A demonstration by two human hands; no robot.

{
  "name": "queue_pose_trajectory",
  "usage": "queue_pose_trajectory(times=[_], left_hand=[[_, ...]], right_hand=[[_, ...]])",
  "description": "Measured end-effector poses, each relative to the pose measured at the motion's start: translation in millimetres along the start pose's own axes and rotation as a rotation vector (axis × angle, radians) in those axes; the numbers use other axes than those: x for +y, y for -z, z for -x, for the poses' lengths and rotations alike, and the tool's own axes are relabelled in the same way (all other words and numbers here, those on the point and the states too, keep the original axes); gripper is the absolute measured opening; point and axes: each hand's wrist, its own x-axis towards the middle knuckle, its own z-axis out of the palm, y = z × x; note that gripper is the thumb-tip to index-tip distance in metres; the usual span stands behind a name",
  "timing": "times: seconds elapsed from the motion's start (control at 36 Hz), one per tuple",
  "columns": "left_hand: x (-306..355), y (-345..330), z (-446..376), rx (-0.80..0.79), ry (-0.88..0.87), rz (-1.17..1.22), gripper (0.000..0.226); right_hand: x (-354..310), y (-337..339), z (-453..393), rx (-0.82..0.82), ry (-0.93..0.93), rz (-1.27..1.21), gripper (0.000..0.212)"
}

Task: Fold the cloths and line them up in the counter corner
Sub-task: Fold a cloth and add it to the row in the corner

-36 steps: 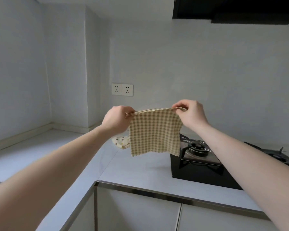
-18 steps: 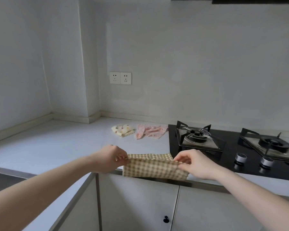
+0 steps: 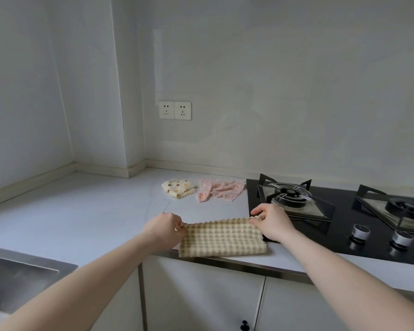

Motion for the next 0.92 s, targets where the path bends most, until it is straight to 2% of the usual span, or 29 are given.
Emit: queue_pose_trajectory(times=[0.08,0.14,0.22,0.28,0.39,0.47,0.56,0.69,0.81,0.92], left_hand=[[-1,-5,-6,-0.028,0.043,0.012,0.019],[-3,-9,-8,-0.036,0.050,0.021,0.029],[-7,-14,-13,-0.046,0.064,0.082,0.042],[-10,-19,-16,-0.066,0.068,0.137,0.046],[-16,-34,-17,-0.086,0.033,0.125,0.055],[-16,-42,-16,-0.059,-0.016,0.099,0.051],[-16,-43,-17,-0.059,-0.026,0.104,0.050],[-19,-42,-19,-0.084,-0.003,0.173,0.051],[-20,-36,-20,-0.094,0.011,0.241,0.048],[-16,-28,-18,-0.108,0.040,0.317,0.043]], right_hand=[[1,-11,-9,0.023,-0.063,0.037,0.026],[2,-17,-11,0.006,-0.084,0.083,0.036],[7,-22,-15,-0.069,-0.121,0.138,0.055],[10,-23,-16,-0.137,-0.138,0.200,0.060],[11,-17,-18,-0.242,-0.153,0.277,0.056],[13,-15,-22,-0.273,-0.163,0.222,0.047],[11,-17,-23,-0.269,-0.163,0.140,0.026],[-5,-13,-24,-0.287,-0.176,0.034,0.013],[-20,-4,-30,-0.257,-0.234,-0.157,0.024],[-42,5,-32,-0.253,-0.256,-0.311,0.027]])
